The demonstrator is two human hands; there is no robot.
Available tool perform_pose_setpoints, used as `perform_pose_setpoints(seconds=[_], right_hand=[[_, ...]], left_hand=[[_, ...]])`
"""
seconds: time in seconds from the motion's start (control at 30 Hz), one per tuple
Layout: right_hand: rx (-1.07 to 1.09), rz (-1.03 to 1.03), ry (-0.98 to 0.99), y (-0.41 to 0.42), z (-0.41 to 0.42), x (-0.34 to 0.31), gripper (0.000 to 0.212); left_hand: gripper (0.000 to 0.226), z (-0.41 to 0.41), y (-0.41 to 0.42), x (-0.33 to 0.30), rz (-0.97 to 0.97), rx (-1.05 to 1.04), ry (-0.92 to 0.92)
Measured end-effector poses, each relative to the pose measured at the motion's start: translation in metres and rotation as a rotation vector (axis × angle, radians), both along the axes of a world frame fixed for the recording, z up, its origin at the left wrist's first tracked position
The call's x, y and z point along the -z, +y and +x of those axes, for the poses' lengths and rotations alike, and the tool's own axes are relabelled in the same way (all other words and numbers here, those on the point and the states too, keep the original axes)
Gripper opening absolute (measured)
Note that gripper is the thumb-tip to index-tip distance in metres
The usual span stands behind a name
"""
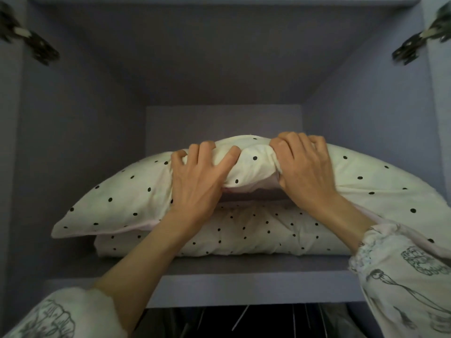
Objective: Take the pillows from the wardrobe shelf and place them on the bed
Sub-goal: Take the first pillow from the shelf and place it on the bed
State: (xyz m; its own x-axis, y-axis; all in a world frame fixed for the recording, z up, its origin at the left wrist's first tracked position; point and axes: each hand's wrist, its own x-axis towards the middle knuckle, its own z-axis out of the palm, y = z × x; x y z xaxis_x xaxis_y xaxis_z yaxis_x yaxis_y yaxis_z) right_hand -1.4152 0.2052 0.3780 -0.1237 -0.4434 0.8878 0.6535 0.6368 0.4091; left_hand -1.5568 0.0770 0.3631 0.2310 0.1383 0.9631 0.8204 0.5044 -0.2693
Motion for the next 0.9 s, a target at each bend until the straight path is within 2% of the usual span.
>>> perform_pose_setpoints(seconds=[0.13,0.23,0.3,0.47,0.6,0.73,0.9], right_hand=[[0.029,-0.033,-0.021,-0.036,0.023,0.025,0.027],[0.012,-0.073,-0.054,-0.051,0.032,0.054,0.033],[-0.014,-0.110,-0.094,-0.057,0.033,0.077,0.032],[-0.003,-0.197,-0.192,-0.059,0.039,0.124,0.036],[-0.001,-0.310,-0.356,-0.053,0.049,0.144,0.054],[0.016,-0.382,-0.496,-0.046,0.055,0.163,0.050],[-0.008,-0.505,-0.665,-0.035,0.050,0.172,0.070]], left_hand=[[0.049,0.019,-0.035,0.022,0.012,0.048,0.009],[0.062,0.023,-0.049,0.051,-0.029,0.025,-0.001],[0.071,0.023,-0.057,0.073,-0.099,0.013,-0.023],[0.077,0.020,-0.071,0.103,-0.301,0.001,-0.064],[0.077,0.017,-0.066,0.115,-0.397,-0.013,-0.092],[0.071,0.011,-0.058,0.144,-0.463,-0.042,-0.112],[0.091,0.002,-0.048,0.176,-0.574,-0.081,-0.226]])
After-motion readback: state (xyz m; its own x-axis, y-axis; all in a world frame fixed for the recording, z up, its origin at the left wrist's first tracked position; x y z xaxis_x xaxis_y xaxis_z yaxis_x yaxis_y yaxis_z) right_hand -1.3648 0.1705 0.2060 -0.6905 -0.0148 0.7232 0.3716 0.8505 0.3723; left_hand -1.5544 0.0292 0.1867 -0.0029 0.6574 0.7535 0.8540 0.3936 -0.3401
